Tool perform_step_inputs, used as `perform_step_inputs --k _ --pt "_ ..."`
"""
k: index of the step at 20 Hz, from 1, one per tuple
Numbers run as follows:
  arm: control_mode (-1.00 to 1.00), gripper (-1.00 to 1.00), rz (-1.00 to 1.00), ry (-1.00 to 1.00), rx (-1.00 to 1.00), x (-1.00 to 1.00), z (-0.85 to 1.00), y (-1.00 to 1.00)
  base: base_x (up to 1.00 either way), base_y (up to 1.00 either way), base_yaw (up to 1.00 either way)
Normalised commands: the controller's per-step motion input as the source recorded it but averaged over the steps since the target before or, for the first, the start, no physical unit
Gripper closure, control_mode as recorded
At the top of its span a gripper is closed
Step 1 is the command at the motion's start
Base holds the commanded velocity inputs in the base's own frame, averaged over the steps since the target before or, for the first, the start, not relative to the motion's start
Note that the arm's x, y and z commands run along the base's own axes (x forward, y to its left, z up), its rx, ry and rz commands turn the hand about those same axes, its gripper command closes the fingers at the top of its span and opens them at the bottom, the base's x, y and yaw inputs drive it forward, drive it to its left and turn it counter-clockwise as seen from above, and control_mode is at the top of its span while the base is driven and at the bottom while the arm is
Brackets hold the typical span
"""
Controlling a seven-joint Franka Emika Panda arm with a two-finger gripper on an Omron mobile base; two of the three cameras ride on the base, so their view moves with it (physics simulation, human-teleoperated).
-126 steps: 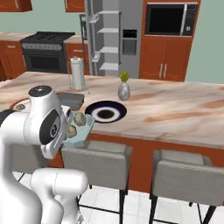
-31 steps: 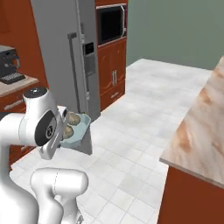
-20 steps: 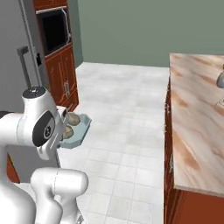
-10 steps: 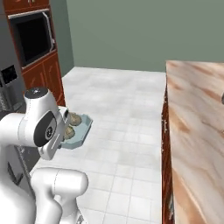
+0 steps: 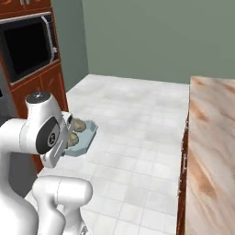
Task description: Place two dumplings into each of the tupperware containers and then place the containers in the fridge.
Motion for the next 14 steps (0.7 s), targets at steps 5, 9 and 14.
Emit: perform_step_inputs --k 5,9,14 --pt "1.00 1.00 0.00 0.00 0.00 0.00 0.00 0.00 0.94 -0.27 0.68" --pt "1.00 1.00 0.00 0.00 0.00 0.00 0.00 0.00 0.60 -0.27 0.79" --pt "1.00 1.00 0.00 0.00 0.00 0.00 0.00 0.00 0.69 -0.34 0.77"
